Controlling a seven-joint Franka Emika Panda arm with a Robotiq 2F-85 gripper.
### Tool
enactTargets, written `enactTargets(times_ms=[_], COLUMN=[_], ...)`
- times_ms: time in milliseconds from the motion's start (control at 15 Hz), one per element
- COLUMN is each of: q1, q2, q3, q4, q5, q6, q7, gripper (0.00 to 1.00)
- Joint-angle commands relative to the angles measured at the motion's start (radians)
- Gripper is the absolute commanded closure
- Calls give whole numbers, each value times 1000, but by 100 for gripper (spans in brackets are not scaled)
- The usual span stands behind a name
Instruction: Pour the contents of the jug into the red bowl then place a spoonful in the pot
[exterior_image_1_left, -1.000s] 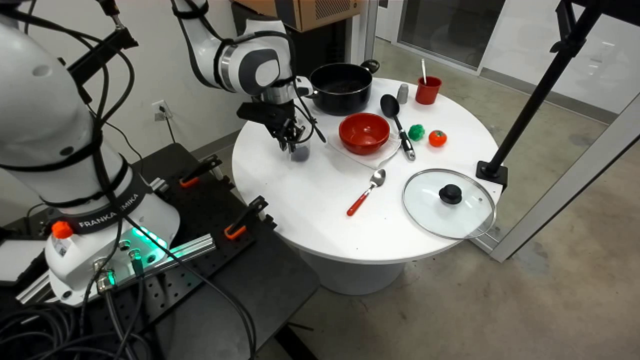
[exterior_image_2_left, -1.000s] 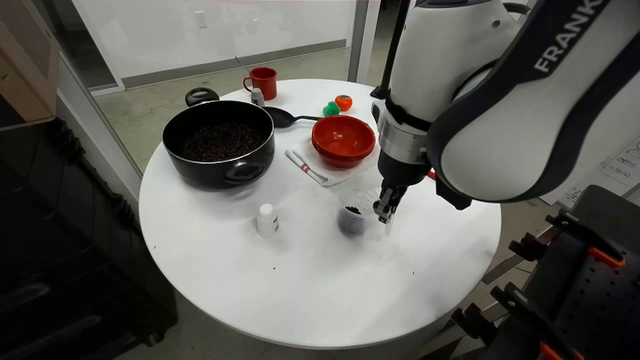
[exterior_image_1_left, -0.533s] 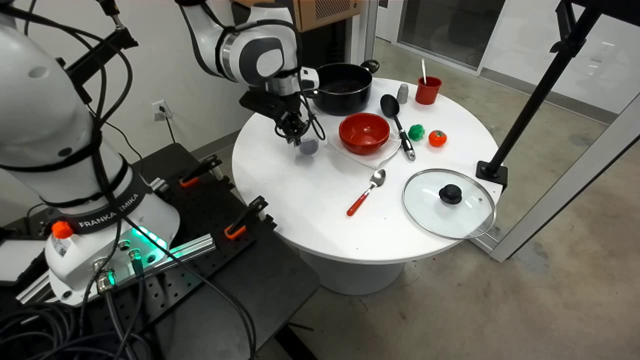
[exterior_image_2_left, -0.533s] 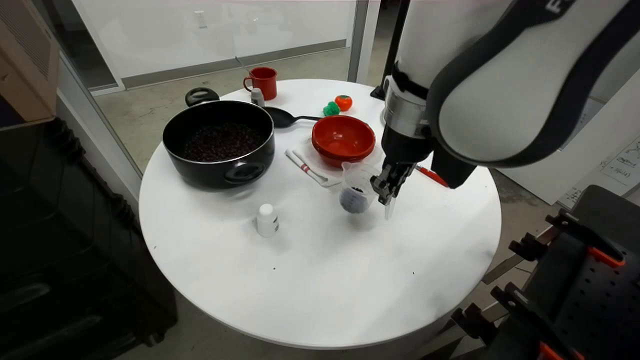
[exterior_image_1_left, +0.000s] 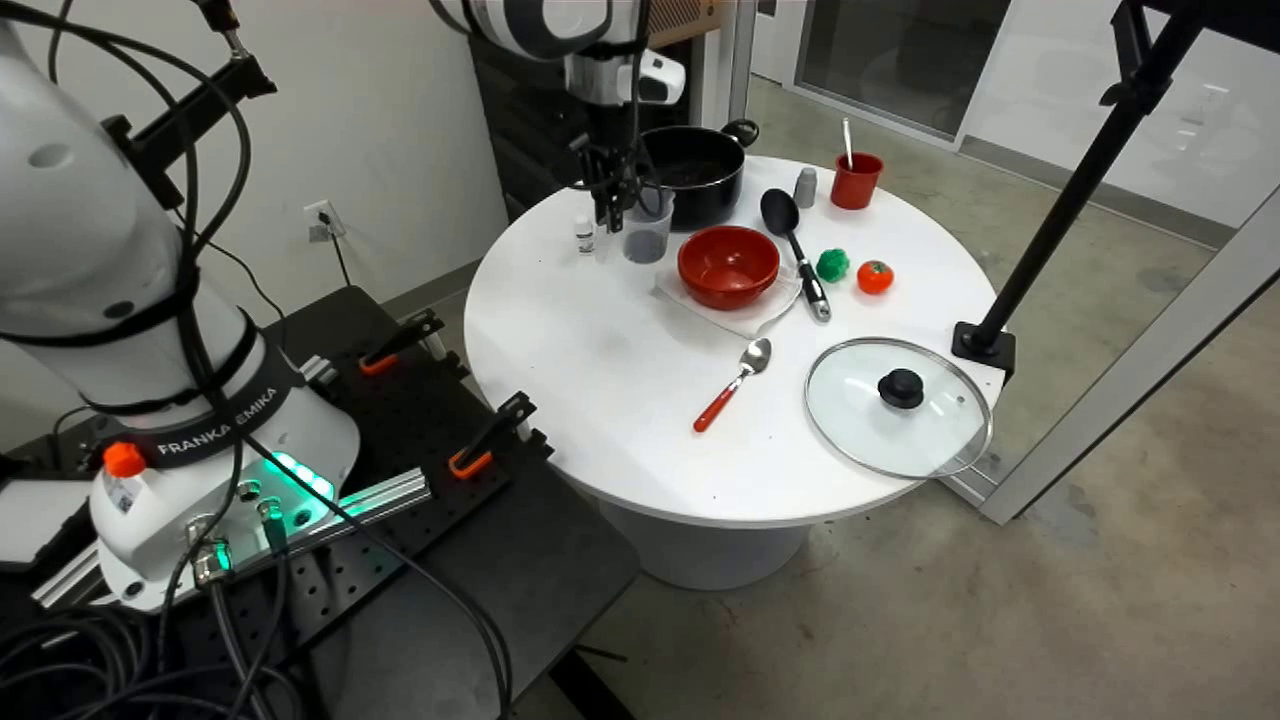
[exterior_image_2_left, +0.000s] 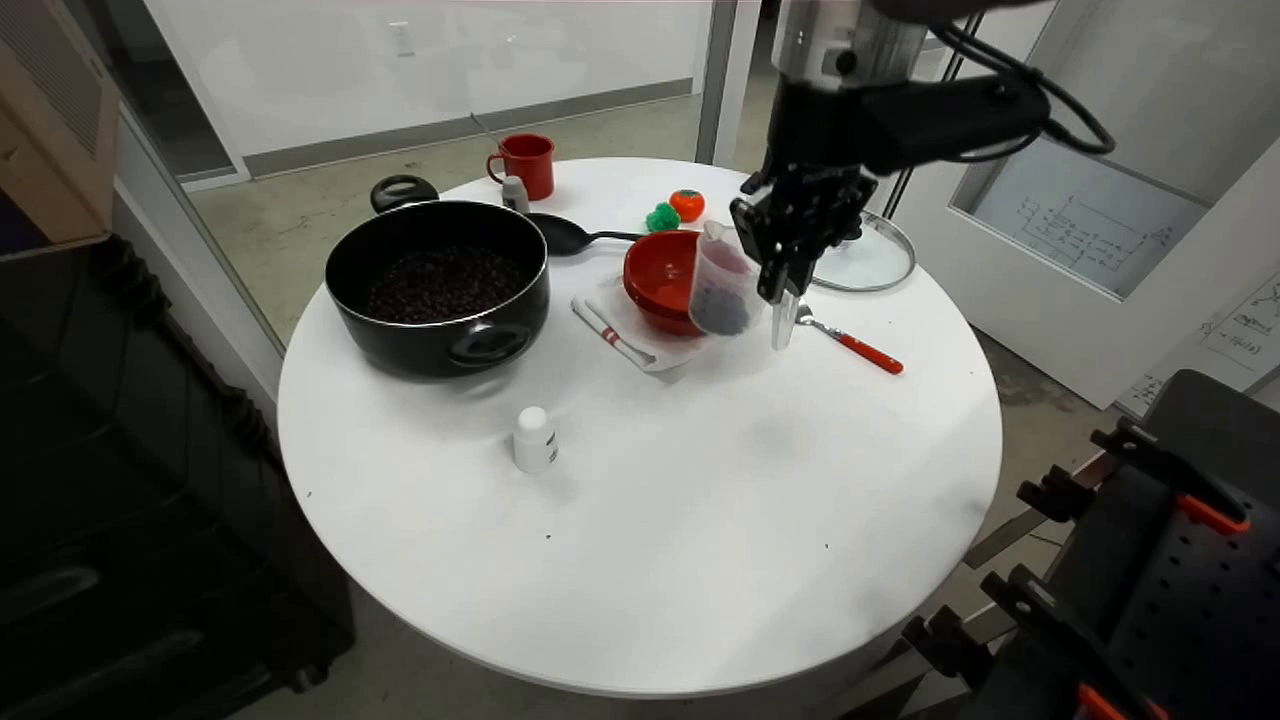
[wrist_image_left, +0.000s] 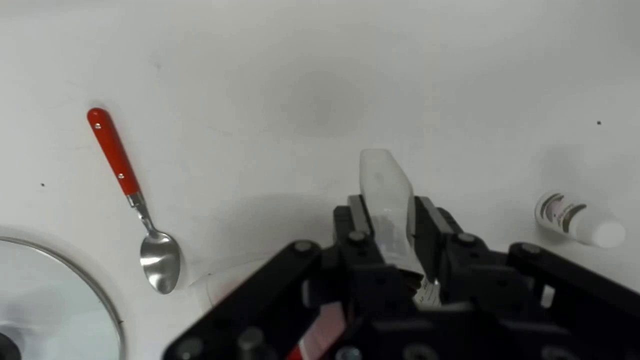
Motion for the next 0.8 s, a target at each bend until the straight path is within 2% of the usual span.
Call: enactTargets(times_ms=[0,333,733], q1=[-57,-112,-166], q2=[47,179,375], q3=[1,-2,5], q4=[197,495,764], q5=[57,126,238], q6=[-194,-472,-730], q7=[91,203,226], gripper=[93,93,93])
